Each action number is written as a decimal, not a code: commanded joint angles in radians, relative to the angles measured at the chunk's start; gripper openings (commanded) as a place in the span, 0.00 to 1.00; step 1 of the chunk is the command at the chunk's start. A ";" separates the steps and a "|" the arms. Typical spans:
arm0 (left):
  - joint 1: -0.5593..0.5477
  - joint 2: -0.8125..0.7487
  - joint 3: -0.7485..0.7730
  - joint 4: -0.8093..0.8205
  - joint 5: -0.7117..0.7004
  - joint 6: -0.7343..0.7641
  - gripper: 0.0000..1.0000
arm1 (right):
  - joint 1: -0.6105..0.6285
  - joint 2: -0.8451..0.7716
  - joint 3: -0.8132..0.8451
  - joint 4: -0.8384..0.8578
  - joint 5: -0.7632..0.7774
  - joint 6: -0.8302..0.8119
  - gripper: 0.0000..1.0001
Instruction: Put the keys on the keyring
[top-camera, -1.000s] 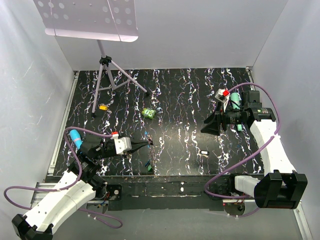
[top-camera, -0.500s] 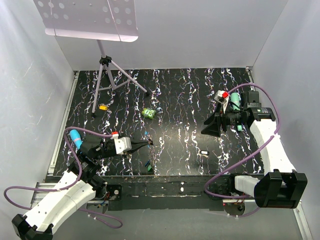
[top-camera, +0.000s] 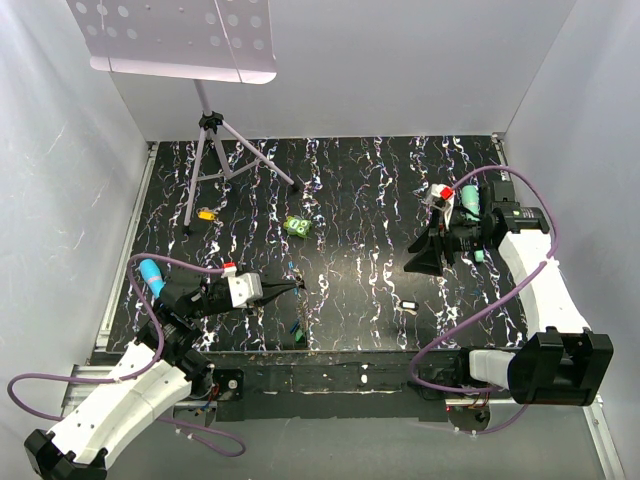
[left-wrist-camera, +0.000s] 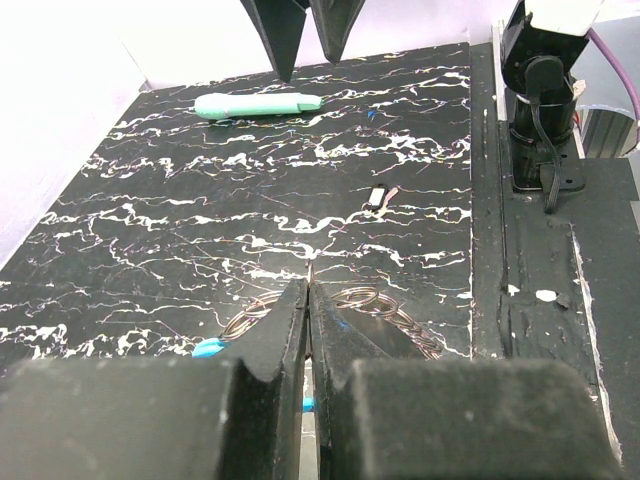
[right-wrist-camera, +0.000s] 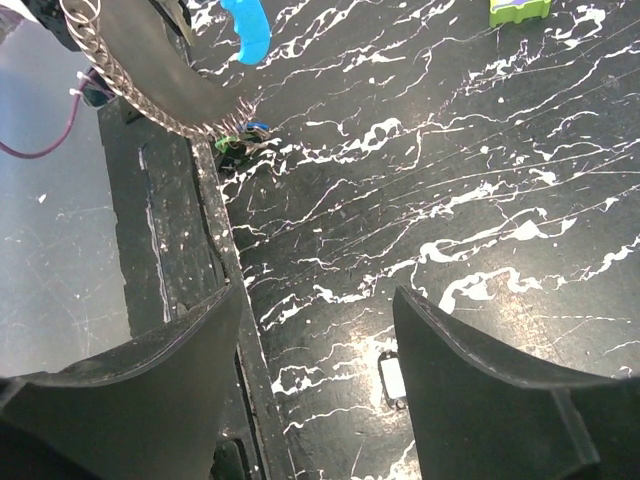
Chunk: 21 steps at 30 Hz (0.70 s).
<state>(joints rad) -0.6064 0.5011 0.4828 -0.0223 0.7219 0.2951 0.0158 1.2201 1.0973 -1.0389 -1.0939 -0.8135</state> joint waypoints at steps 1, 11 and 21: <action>0.008 -0.007 0.023 0.028 0.011 0.006 0.00 | 0.019 -0.014 0.024 -0.032 0.031 -0.056 0.70; 0.010 -0.009 0.025 0.027 0.011 0.007 0.00 | 0.078 -0.039 -0.013 -0.035 0.117 -0.136 0.70; 0.010 -0.007 0.025 0.028 0.010 0.007 0.00 | 0.104 -0.054 -0.048 -0.027 0.131 -0.158 0.70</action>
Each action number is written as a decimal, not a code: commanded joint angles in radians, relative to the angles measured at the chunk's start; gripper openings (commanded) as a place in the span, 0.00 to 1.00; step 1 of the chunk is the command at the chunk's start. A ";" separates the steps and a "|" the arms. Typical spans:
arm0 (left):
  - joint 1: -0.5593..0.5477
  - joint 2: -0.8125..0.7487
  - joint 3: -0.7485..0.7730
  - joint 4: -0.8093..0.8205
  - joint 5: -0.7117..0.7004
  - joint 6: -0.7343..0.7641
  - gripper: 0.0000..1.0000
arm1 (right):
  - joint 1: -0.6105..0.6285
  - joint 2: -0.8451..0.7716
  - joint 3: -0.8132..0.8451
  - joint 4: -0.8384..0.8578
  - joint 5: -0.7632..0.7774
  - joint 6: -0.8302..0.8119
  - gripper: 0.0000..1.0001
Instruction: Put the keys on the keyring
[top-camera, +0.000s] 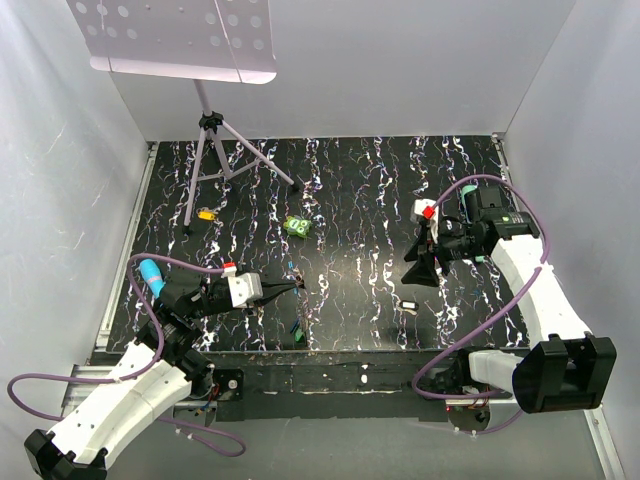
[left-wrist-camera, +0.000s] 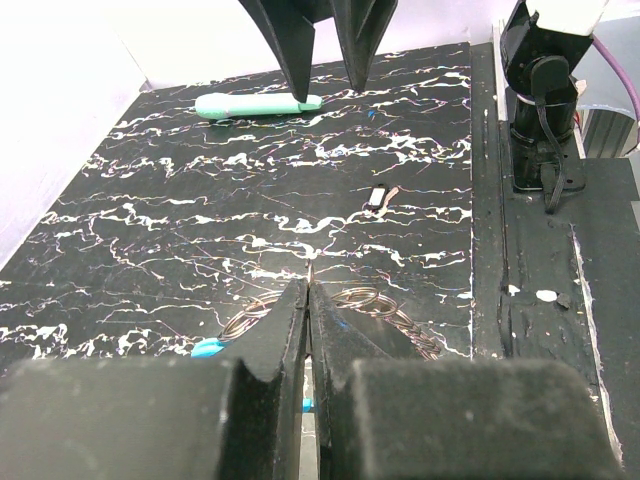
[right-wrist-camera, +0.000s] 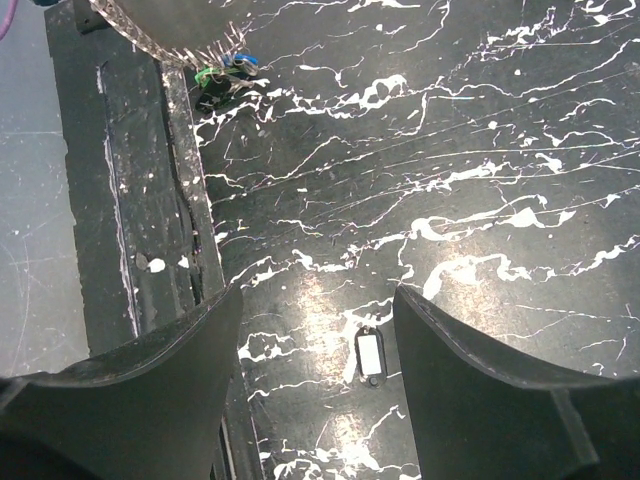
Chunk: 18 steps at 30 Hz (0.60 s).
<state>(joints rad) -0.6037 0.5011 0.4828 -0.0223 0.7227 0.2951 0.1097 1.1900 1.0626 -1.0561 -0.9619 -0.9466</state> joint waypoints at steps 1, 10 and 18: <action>0.007 -0.009 0.025 0.027 0.009 0.006 0.00 | 0.013 -0.024 -0.015 -0.012 -0.001 -0.029 0.70; 0.007 -0.007 0.025 0.028 0.009 0.007 0.00 | 0.022 -0.026 -0.029 -0.010 0.000 -0.040 0.70; 0.007 -0.007 0.025 0.027 0.009 0.010 0.00 | 0.027 -0.023 -0.030 -0.010 0.000 -0.043 0.70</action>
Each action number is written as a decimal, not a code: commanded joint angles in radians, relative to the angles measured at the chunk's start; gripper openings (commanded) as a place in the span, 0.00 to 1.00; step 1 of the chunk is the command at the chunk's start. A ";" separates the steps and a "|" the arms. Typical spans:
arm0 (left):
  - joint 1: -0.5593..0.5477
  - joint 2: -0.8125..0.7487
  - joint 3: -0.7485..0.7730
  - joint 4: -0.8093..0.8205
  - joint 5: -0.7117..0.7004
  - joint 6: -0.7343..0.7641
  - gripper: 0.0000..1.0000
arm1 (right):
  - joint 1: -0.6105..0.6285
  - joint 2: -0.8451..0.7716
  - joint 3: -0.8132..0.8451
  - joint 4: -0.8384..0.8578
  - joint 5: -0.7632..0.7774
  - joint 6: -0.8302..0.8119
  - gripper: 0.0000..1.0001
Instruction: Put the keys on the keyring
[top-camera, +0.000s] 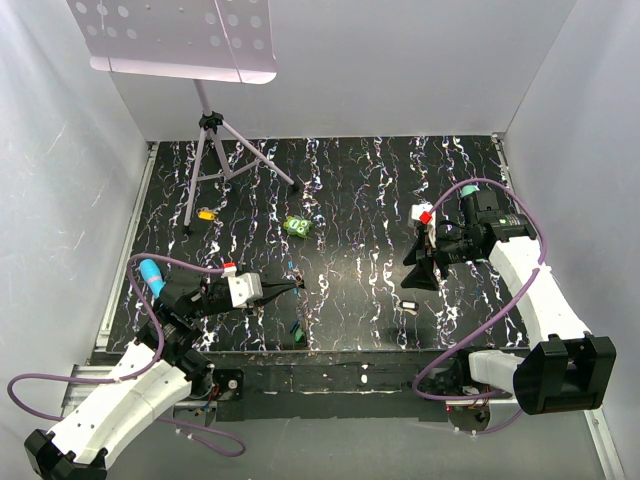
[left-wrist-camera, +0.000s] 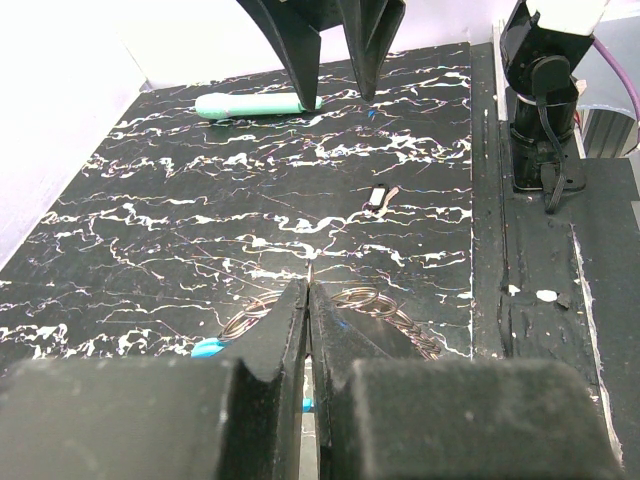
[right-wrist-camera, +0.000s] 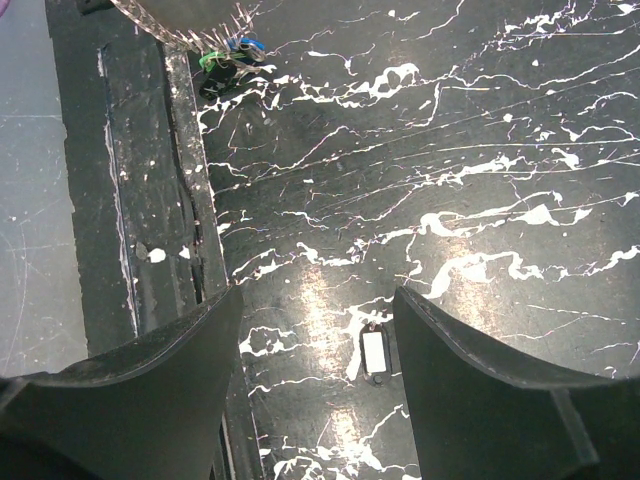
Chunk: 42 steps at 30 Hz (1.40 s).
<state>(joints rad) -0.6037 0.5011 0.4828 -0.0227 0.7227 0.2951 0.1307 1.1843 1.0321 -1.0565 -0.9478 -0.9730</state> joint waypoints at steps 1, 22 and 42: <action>0.007 -0.007 0.027 0.027 0.009 0.010 0.00 | 0.007 -0.015 0.000 -0.008 -0.014 -0.015 0.70; 0.007 -0.009 0.027 0.027 0.009 0.012 0.00 | 0.015 -0.009 0.003 -0.016 -0.011 -0.021 0.70; 0.016 -0.007 0.025 0.029 0.007 0.010 0.00 | 0.036 0.058 0.000 0.096 0.111 0.049 0.69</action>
<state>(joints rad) -0.5964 0.5011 0.4828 -0.0223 0.7227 0.2955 0.1505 1.2011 1.0321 -1.0378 -0.9123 -0.9871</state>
